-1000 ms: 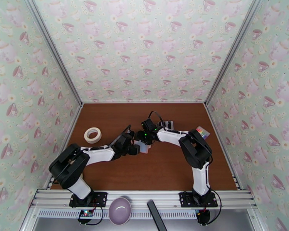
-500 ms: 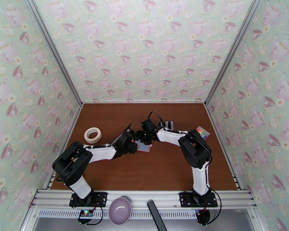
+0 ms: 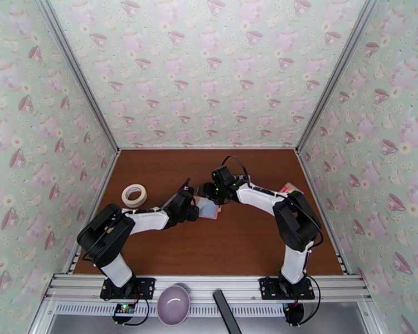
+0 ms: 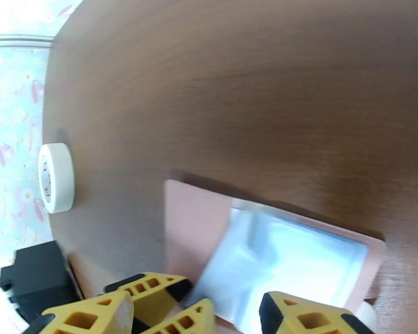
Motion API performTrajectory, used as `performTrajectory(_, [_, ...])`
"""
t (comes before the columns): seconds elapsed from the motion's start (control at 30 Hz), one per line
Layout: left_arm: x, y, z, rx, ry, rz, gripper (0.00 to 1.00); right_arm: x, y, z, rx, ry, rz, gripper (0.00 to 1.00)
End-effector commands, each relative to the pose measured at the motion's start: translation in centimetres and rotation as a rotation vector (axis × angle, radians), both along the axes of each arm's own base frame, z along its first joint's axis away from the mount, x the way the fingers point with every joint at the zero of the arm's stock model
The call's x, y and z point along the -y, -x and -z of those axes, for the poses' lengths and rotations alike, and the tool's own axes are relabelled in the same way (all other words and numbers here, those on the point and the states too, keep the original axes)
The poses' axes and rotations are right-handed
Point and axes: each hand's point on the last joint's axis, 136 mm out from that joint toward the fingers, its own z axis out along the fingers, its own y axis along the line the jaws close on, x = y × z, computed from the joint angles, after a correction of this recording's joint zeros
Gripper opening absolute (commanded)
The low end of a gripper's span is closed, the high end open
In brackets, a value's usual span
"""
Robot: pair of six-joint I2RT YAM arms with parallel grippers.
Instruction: Put the credit cards into the card holder
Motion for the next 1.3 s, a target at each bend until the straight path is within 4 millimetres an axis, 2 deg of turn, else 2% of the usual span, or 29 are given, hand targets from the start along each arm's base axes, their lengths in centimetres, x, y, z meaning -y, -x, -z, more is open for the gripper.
performTrajectory(0.0, [-1.6, 4.3, 4.8, -0.207, -0.07, 0.029, 0.35, 0.0, -0.1, 1.8, -0.027, 0.022, -0.011, 0.65])
performTrajectory(0.2, [-1.5, 4.4, 4.7, -0.208, -0.059, 0.03, 0.36, -0.7, -0.5, 2.8, -0.045, 0.014, -0.024, 0.65])
performTrajectory(0.5, [-1.2, 4.6, 4.6, -0.212, -0.038, 0.036, 0.36, -2.4, -0.3, 3.4, -0.063, -0.021, -0.053, 0.65])
performTrajectory(0.7, [-0.7, 4.7, 4.4, -0.215, -0.011, 0.041, 0.38, -3.3, -0.3, 2.6, -0.053, -0.038, -0.061, 0.65])
performTrajectory(0.77, [-0.4, 4.8, 3.8, -0.213, 0.02, 0.042, 0.43, -3.3, -0.3, 2.2, -0.047, -0.043, -0.062, 0.65])
performTrajectory(0.97, [0.5, 4.4, 0.1, -0.163, 0.093, 0.055, 0.56, -4.0, -0.5, 1.5, -0.033, -0.087, -0.068, 0.65])
performTrajectory(1.27, [-0.6, 4.1, -4.3, -0.08, 0.094, 0.045, 0.58, -5.5, -0.3, -0.4, -0.029, -0.171, -0.08, 0.65])
